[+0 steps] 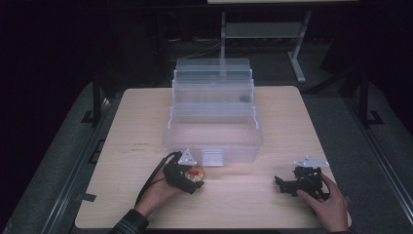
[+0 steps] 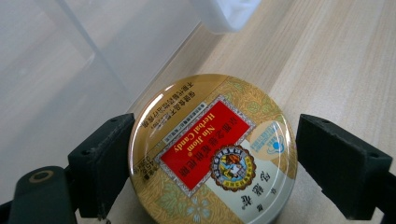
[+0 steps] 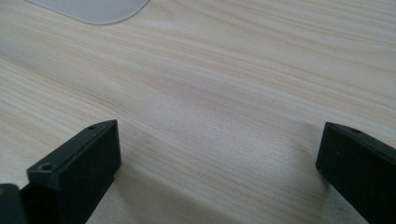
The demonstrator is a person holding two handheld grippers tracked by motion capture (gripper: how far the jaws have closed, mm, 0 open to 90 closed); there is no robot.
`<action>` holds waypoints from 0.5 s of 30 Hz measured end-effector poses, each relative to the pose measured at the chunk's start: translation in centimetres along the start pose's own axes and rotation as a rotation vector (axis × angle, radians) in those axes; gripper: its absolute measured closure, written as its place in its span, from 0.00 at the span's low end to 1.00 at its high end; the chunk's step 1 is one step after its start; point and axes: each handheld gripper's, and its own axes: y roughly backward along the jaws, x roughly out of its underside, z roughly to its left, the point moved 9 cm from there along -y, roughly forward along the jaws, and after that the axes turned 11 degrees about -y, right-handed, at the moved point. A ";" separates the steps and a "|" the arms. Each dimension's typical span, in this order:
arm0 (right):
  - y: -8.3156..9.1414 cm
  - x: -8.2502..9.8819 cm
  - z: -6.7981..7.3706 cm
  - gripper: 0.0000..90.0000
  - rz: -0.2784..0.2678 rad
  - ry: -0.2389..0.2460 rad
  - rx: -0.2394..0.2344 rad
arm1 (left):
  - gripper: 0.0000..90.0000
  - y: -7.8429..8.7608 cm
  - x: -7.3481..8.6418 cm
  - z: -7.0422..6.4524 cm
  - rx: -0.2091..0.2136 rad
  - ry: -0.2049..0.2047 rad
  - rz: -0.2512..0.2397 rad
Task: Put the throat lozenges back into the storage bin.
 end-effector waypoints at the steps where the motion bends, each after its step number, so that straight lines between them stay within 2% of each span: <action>1: 0.0 0.0 0.0 0.00 0.000 0.000 0.000 | 0.14 -0.1 0.0 0.0 0.000 0.002 -0.001; 15: 0.0 0.0 0.0 0.00 0.000 0.000 0.000 | 0.17 -0.5 -0.2 0.2 -0.011 0.022 0.004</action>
